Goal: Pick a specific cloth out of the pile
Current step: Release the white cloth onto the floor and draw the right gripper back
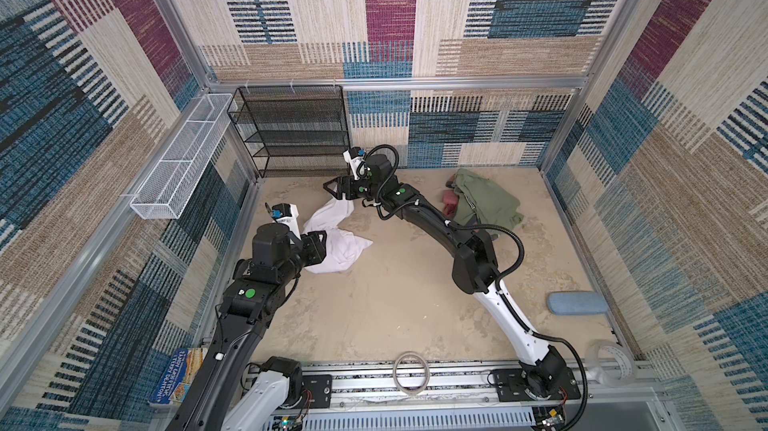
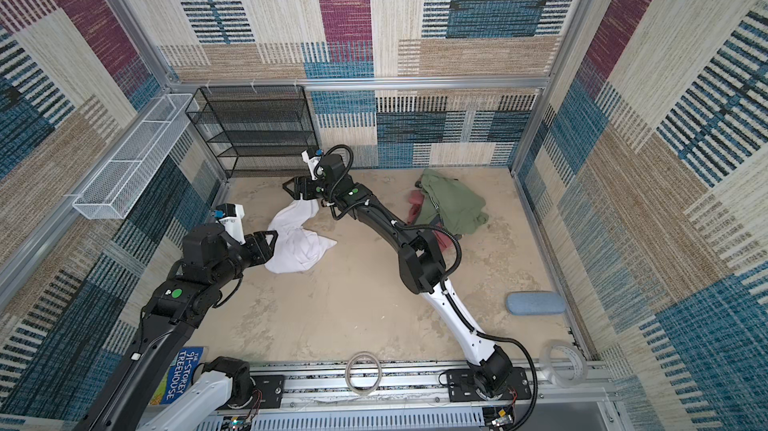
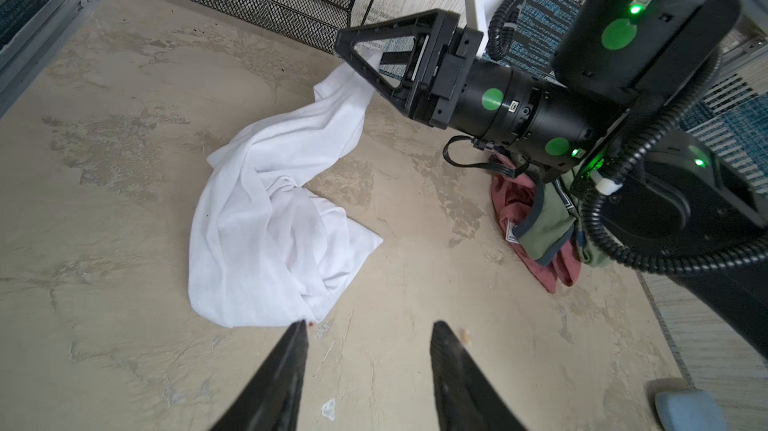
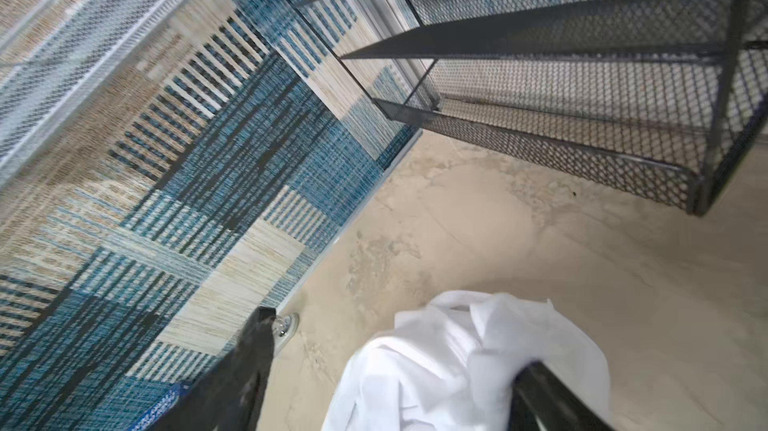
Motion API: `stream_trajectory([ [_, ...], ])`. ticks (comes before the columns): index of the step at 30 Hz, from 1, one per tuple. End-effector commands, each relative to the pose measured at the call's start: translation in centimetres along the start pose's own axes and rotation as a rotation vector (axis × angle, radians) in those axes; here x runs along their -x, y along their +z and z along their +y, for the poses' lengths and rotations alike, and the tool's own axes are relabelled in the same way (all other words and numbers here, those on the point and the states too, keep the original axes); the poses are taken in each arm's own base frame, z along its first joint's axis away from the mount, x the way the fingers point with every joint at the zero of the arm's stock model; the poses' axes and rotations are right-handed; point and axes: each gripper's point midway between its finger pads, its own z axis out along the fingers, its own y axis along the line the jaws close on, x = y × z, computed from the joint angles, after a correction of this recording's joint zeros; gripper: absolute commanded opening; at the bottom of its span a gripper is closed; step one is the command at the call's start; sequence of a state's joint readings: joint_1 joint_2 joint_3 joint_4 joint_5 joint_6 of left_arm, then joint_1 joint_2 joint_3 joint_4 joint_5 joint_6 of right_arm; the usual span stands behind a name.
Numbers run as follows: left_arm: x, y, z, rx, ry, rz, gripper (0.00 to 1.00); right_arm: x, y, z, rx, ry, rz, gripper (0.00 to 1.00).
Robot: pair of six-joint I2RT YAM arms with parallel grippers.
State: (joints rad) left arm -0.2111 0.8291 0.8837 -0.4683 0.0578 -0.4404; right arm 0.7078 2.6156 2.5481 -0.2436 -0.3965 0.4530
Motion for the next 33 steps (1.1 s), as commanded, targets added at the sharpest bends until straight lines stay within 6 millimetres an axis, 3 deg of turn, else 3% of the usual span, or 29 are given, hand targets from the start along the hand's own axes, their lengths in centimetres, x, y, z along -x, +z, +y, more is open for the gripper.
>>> stream_trajectory([
  [1, 0.3, -0.2, 0.0, -0.002, 0.011, -0.022, 0.52, -1.0, -0.6, -0.6, -0.101, -0.072, 0.047, 0.84],
  [12, -0.1, -0.5, 0.0, -0.02, 0.008, -0.041, 0.52, -4.8, -1.6, -0.9, -0.296, -0.206, 0.18, 0.85],
  [20, -0.7, -0.5, -0.1, -0.033, 0.011, -0.026, 0.52, -6.4, -4.2, -2.2, -0.409, -0.271, 0.306, 0.85],
  [25, -1.1, 0.0, 0.1, -0.035, 0.006, -0.023, 0.52, -6.1, -6.0, -2.5, -0.472, -0.301, 0.34, 0.83],
  [33, -2.8, 2.8, -0.9, -0.111, -0.037, 0.052, 0.52, -3.1, -9.9, -1.6, -0.379, -0.209, 0.211, 0.81],
])
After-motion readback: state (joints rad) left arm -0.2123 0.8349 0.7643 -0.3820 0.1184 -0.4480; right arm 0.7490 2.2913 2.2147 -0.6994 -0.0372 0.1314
